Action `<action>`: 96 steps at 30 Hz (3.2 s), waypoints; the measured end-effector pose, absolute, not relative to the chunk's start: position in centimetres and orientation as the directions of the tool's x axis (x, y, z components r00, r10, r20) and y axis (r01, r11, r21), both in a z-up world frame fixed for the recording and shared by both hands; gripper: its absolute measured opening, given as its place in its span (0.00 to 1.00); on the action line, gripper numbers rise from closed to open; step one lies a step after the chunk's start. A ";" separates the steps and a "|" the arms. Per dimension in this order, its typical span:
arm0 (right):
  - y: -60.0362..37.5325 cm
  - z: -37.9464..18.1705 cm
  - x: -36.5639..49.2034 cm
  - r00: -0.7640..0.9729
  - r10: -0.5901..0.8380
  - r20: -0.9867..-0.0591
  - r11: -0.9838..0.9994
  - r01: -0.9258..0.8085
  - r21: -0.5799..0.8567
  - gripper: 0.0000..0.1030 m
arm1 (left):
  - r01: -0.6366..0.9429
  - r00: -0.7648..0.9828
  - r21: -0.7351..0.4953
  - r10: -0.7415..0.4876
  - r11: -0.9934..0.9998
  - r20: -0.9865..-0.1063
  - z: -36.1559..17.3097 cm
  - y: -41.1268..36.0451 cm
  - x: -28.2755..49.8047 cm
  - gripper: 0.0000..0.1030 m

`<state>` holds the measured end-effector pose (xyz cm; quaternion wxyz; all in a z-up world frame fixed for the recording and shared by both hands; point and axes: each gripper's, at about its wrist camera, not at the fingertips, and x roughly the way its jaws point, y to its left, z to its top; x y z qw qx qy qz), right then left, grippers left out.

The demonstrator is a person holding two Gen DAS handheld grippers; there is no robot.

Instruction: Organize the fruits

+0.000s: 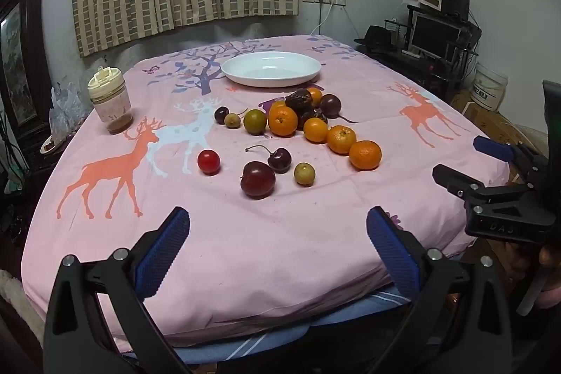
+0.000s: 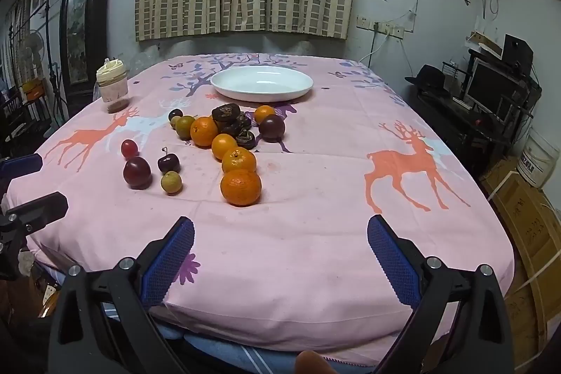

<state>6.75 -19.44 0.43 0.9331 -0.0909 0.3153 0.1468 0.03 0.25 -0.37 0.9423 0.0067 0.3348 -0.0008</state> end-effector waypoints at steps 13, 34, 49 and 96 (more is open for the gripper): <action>-19.5 0.9 6.5 0.756 0.225 -0.614 0.942 -0.331 -0.062 0.96 | 0.005 0.773 0.014 0.005 1.000 -0.634 -0.3 0.3 0.0 0.96; -19.6 0.9 6.6 0.757 0.226 -0.614 0.942 -0.330 -0.060 0.96 | 0.004 0.772 0.020 0.009 1.000 -0.636 -0.2 0.2 -0.1 0.96; -19.7 0.8 6.6 0.756 0.226 -0.614 0.942 -0.329 -0.059 0.96 | 0.004 0.771 0.022 0.010 1.000 -0.637 -0.1 0.2 0.0 0.96; -18.0 -3.6 10.6 0.634 0.333 -0.698 0.917 -0.392 0.081 0.96 | -0.015 0.725 -0.035 -0.013 0.999 -0.688 -4.3 5.3 2.4 0.96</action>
